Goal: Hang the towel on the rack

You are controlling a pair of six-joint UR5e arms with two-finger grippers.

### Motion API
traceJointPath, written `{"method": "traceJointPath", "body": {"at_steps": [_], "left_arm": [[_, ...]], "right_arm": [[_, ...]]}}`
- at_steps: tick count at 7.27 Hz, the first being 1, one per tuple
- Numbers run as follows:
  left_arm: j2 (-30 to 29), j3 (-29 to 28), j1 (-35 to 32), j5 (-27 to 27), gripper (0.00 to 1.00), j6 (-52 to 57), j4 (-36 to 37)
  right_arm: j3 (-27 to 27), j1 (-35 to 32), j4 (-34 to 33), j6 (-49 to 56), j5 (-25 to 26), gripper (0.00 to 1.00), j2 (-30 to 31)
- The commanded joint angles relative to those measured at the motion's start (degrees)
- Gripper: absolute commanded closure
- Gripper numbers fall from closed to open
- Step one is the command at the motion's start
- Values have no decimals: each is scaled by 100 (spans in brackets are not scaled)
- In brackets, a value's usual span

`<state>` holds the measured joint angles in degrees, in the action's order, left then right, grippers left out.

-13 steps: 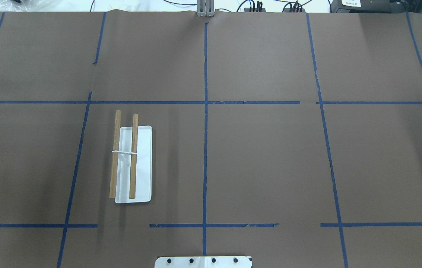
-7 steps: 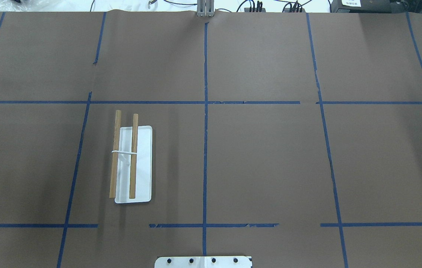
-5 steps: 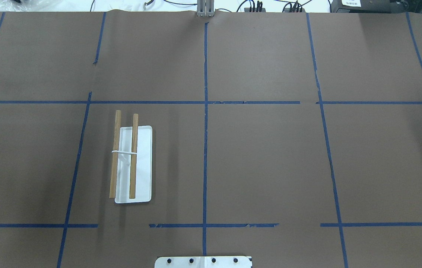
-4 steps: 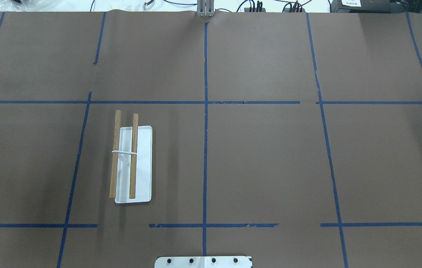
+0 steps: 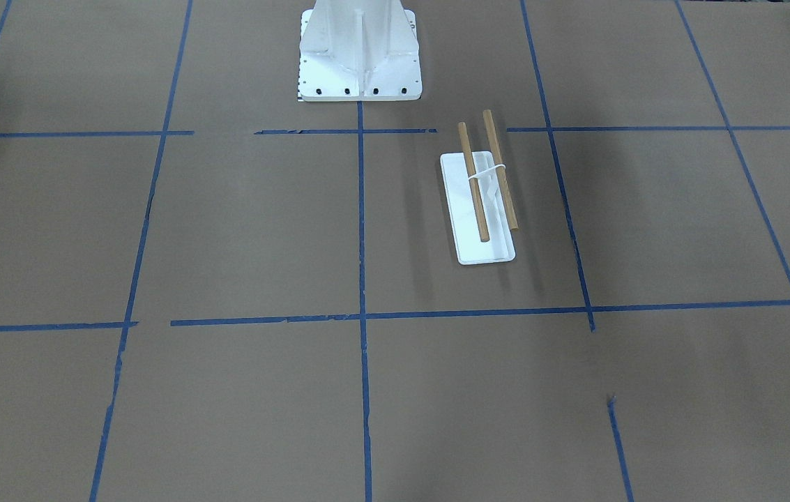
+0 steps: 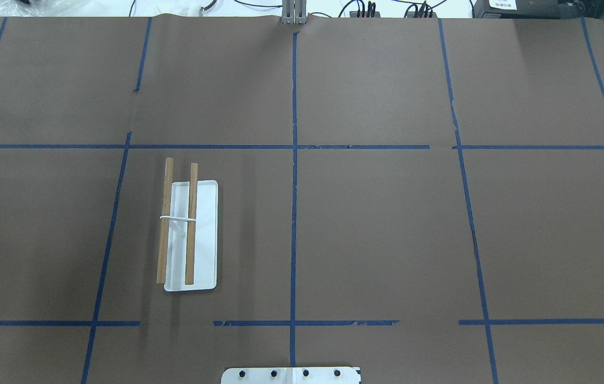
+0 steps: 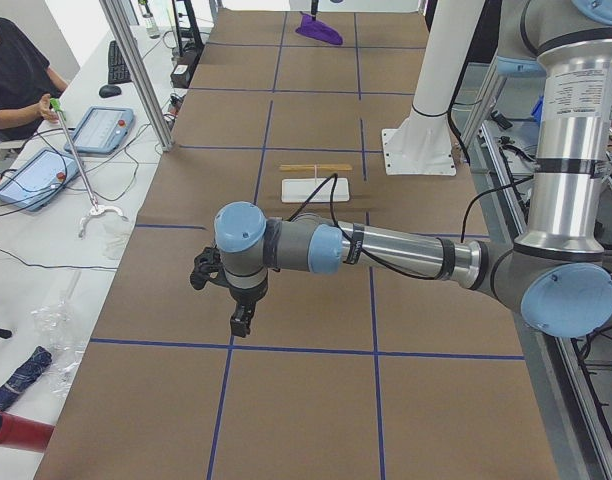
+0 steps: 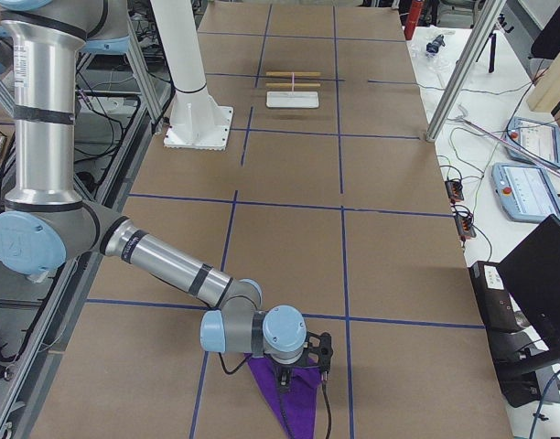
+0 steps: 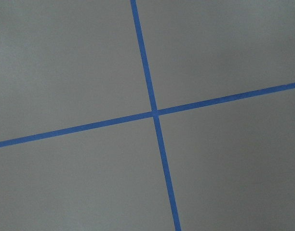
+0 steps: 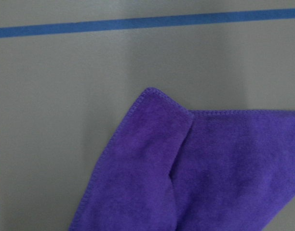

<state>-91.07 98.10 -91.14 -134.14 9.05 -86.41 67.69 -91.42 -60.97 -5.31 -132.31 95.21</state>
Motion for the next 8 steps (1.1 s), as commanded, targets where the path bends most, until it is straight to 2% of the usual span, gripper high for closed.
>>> {"method": "traceJointPath", "body": {"at_steps": [1, 3, 5, 8], "left_arm": [[2, 43, 0, 2, 0, 0, 1], [2, 43, 0, -7, 0, -9, 1], [2, 43, 0, -7, 0, 0, 10], [2, 34, 0, 2, 0, 0, 1]], "right_arm": [[-265, 2, 50, -5, 82, 0, -3], [-458, 10, 198, 4, 65, 0, 6], [-966, 11, 794, 13, 65, 0, -3], [-1100, 28, 877, 13, -57, 0, -20]]}}
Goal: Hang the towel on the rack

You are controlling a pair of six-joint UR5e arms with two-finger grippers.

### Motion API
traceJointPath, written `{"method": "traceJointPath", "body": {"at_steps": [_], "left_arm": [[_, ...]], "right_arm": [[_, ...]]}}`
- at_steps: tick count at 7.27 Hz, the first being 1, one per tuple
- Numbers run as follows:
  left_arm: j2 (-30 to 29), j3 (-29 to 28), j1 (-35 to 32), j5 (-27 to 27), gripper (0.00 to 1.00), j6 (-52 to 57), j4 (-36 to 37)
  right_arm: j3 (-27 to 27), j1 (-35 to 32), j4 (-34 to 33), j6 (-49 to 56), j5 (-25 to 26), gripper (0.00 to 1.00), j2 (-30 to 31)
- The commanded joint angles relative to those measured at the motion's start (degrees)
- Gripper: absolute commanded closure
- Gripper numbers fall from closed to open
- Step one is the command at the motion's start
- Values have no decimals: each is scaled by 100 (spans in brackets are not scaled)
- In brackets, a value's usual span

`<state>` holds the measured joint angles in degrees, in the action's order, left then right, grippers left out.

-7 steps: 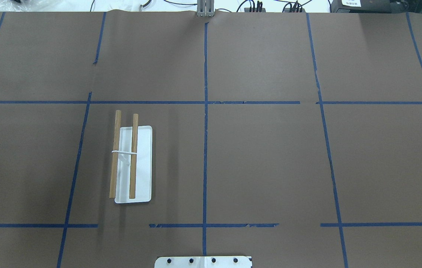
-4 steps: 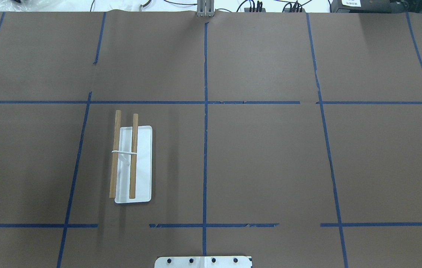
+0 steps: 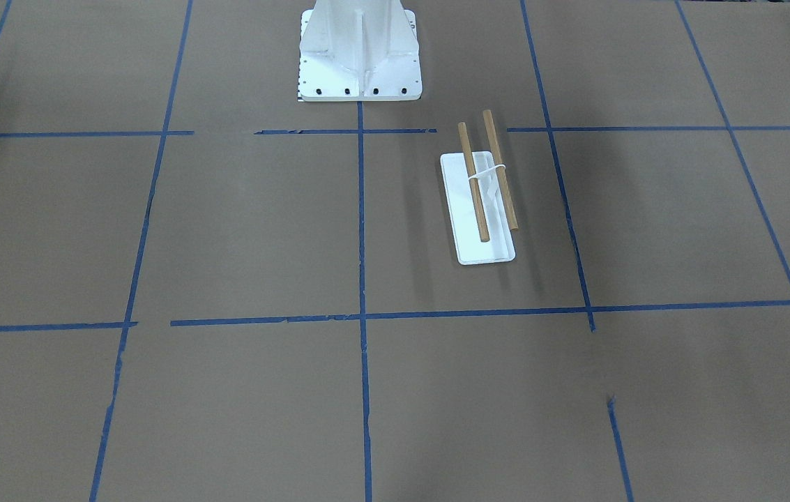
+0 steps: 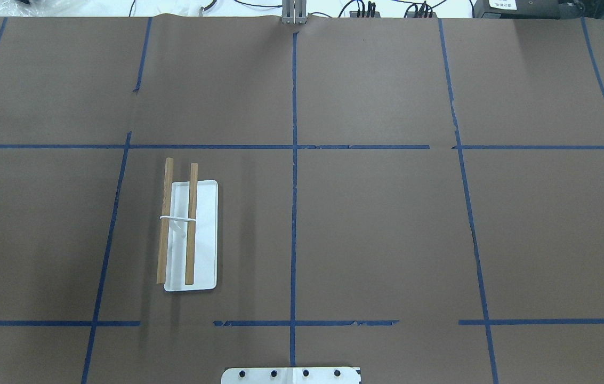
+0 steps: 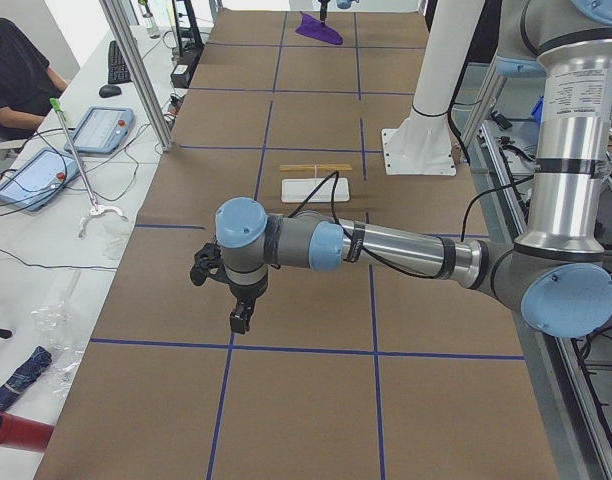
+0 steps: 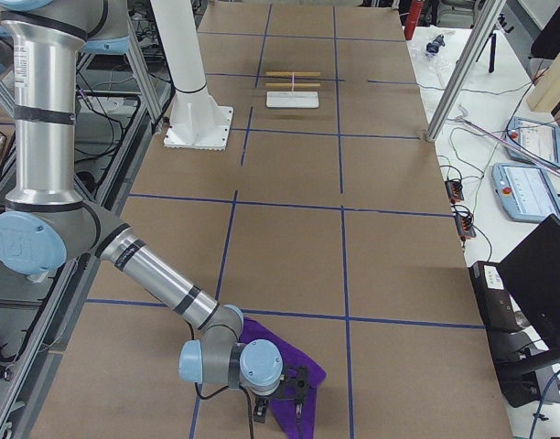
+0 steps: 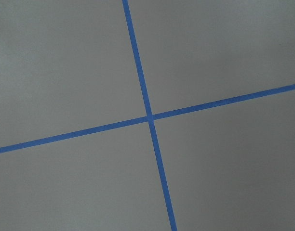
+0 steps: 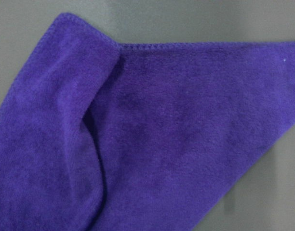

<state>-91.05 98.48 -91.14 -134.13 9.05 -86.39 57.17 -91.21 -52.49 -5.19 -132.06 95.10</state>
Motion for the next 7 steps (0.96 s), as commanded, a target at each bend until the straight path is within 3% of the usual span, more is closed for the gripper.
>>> {"method": "traceJointPath", "body": {"at_steps": [1, 7], "left_arm": [[0, -4, 0, 10, 0, 0, -1], [-9, 5, 0, 19, 0, 0, -1]], "right_arm": [[-83, 7, 28, 0, -187, 0, -9], [-434, 25, 28, 18, -214, 0, -184]]}}
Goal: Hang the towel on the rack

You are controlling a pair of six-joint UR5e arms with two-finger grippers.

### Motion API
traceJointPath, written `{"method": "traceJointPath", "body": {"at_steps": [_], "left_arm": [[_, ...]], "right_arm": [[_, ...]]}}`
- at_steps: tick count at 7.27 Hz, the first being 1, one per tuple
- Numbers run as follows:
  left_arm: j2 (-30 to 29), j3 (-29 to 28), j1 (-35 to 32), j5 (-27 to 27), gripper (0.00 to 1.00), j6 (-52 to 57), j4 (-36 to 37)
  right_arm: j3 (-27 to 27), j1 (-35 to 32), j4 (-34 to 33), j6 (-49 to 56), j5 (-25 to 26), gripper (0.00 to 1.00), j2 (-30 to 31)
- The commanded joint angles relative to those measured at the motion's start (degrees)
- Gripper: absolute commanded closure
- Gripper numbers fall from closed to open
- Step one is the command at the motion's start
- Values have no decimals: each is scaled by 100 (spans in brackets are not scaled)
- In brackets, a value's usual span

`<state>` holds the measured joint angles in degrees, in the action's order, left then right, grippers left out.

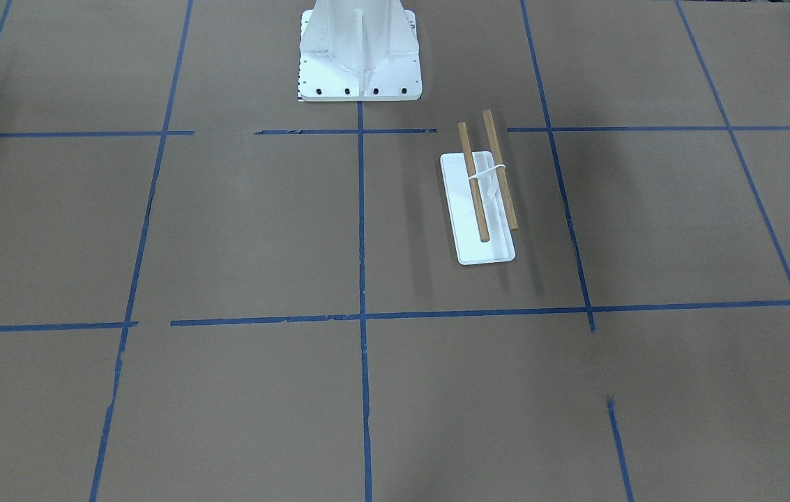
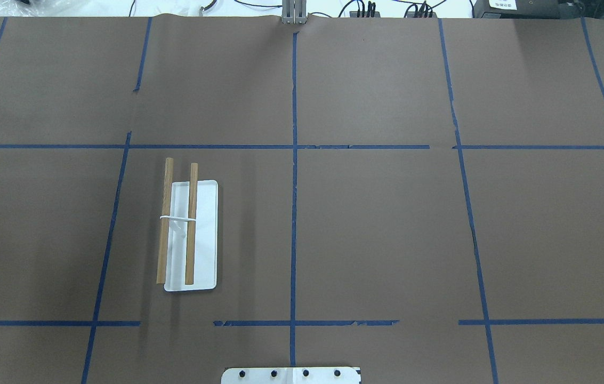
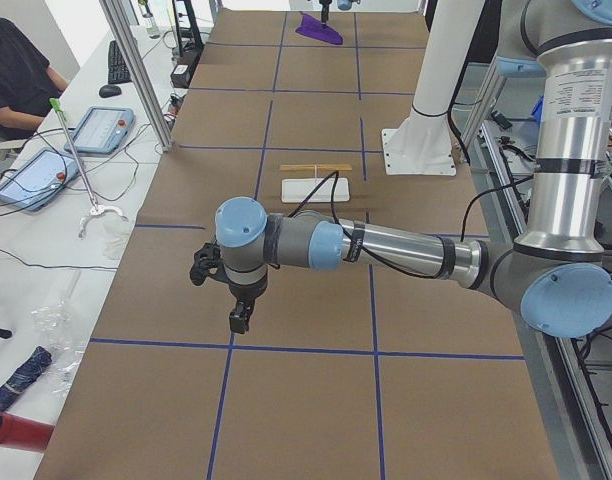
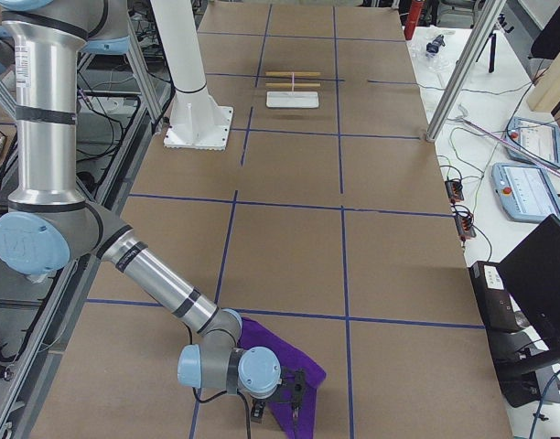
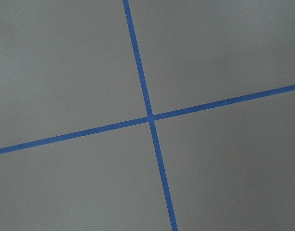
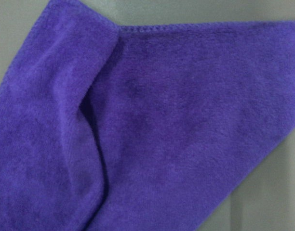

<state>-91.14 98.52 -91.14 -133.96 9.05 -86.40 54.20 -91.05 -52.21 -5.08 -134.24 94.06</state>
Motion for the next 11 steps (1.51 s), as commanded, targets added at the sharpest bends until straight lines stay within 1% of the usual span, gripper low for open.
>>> {"method": "traceJointPath", "body": {"at_steps": [1, 4, 5, 6, 7, 8, 11], "left_arm": [[0, 10, 0, 1, 0, 0, 0], [0, 45, 0, 1, 0, 0, 0], [0, 45, 0, 10, 0, 0, 0], [0, 54, 0, 10, 0, 0, 0], [0, 80, 0, 10, 0, 0, 0], [0, 80, 0, 1, 0, 0, 0], [0, 80, 0, -8, 0, 0, 9]], "right_arm": [[-155, 43, 0, 7, -6, 0, -107], [-155, 61, 0, 7, -6, 0, -108], [-155, 61, 0, 7, 3, 14, -108], [-155, 52, 0, 7, 3, 57, -108], [-147, 61, 0, 7, 12, 87, -108], [-138, 61, 0, 7, 3, 100, -116], [-50, 52, 0, 16, 21, 100, -134]]}}
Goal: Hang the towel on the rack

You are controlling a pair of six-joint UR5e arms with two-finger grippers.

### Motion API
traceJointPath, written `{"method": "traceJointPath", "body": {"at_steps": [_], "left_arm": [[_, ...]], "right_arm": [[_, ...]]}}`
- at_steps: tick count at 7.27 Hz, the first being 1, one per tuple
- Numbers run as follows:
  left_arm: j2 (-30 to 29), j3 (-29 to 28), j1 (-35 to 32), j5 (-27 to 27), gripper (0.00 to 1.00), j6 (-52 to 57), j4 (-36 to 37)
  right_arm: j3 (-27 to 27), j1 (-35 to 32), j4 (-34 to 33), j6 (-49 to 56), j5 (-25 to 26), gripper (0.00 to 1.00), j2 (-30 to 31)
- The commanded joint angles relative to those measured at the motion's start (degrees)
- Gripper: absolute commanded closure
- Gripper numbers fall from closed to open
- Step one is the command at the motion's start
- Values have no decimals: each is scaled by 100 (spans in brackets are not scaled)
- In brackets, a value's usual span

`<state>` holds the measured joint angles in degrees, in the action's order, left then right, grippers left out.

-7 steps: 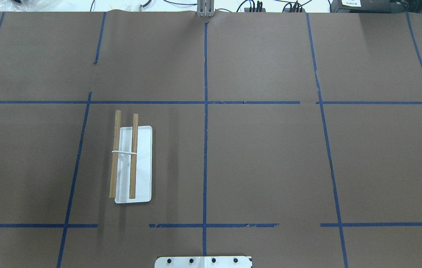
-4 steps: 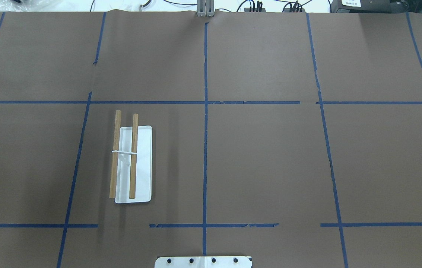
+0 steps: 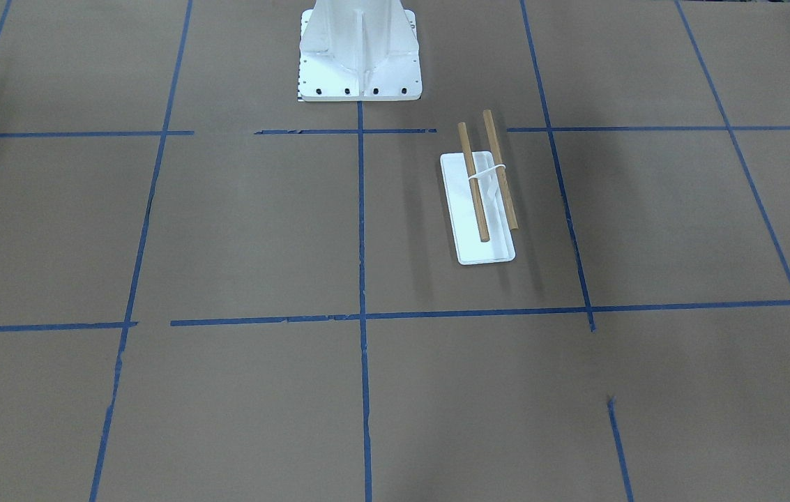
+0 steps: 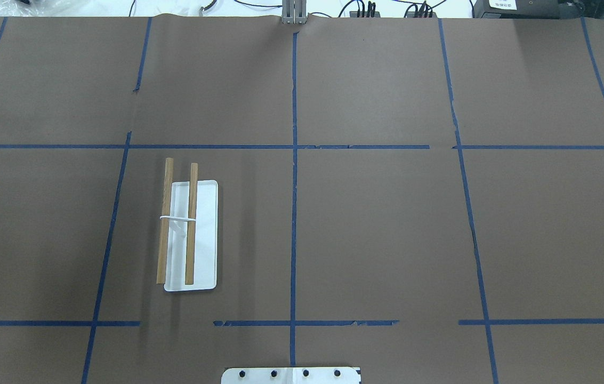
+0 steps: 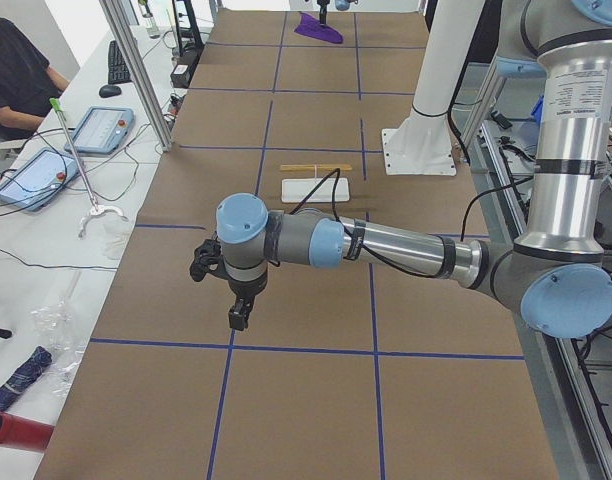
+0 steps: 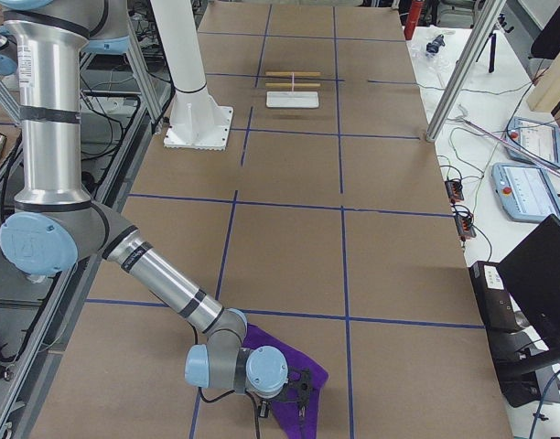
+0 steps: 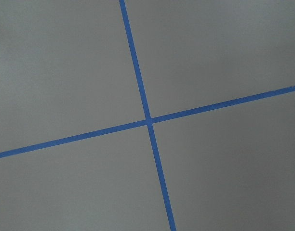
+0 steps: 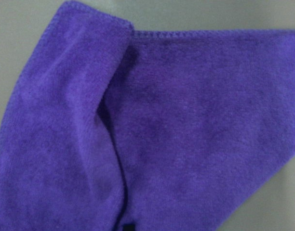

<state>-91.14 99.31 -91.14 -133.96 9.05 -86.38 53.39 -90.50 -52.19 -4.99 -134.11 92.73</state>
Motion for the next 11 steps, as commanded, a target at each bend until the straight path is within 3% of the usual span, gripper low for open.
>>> {"method": "traceJointPath", "body": {"at_steps": [1, 3, 8, 9, 11], "left_arm": [[-9, 1, 0, -7, 0, 0, -2], [-9, -8, 0, -7, 0, 0, 7], [0, 0, 0, -16, 0, 0, 7], [-9, 18, 0, 1, 0, 0, -10], [-88, 210, 9, -25, 0, 0, -54]], "right_arm": [[92, -3, -1, 7, 7, 100, -1], [241, -3, -1, 42, 16, 100, -1], [2399, -583, -89, -27, -389, 100, -27], [2700, -574, -89, -98, -362, 100, -297], [2835, 63, -46, -754, -336, 100, -1034]]}}
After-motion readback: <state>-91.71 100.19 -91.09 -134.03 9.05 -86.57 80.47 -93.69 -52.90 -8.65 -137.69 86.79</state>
